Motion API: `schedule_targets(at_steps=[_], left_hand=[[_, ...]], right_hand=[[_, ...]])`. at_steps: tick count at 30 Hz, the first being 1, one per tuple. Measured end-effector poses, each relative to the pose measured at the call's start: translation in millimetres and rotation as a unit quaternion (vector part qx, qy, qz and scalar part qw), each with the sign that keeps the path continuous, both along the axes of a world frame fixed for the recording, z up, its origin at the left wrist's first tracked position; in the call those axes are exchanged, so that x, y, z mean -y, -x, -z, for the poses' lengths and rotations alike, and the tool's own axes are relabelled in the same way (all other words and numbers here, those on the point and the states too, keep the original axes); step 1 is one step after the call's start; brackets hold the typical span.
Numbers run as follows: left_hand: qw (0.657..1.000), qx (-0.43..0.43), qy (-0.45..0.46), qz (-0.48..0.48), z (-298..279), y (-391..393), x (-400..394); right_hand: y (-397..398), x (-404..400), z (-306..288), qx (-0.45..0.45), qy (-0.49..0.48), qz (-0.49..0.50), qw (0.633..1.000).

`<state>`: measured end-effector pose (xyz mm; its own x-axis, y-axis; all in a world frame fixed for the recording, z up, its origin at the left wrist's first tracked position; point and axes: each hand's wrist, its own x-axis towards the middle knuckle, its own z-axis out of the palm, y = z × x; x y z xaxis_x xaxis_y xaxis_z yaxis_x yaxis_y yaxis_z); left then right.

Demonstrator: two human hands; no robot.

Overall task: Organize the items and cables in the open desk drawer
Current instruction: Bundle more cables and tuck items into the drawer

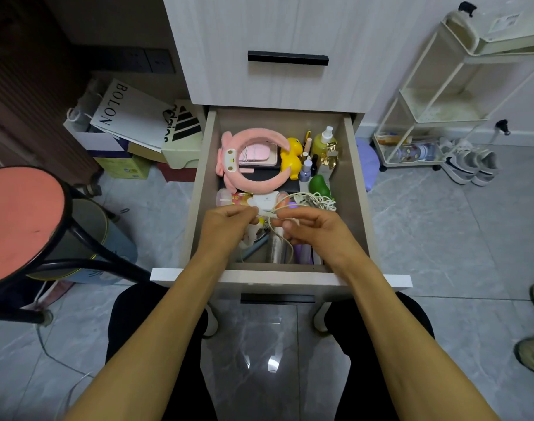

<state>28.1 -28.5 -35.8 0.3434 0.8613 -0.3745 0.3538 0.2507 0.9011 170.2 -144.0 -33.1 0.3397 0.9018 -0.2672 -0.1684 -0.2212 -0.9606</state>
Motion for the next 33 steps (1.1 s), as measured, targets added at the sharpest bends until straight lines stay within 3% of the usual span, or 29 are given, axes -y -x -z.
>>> schedule_targets(at_steps=[7,13,21,27,33], left_hand=[[0.993,0.041,-0.107,0.025,-1.1,1.7,3.0],[0.983,-0.001,-0.171,0.062,3.9,0.7,2.9],[0.987,0.022,-0.136,0.089,-2.5,0.1,4.6],[0.987,-0.018,-0.121,0.108,2.4,-2.1,2.3],[0.985,-0.012,-0.145,0.098,3.5,-1.5,2.8]], right_hand=[[-0.5,-1.9,2.7,0.024,0.006,0.009,1.000],[-5.6,-0.9,2.5,0.024,0.001,0.024,0.999],[-2.0,-4.5,3.0,0.029,0.021,-0.002,0.999],[-3.8,-5.3,2.1,-0.018,-0.006,0.074,0.997],[-0.3,-7.8,0.7,-0.015,0.051,0.062,0.997]])
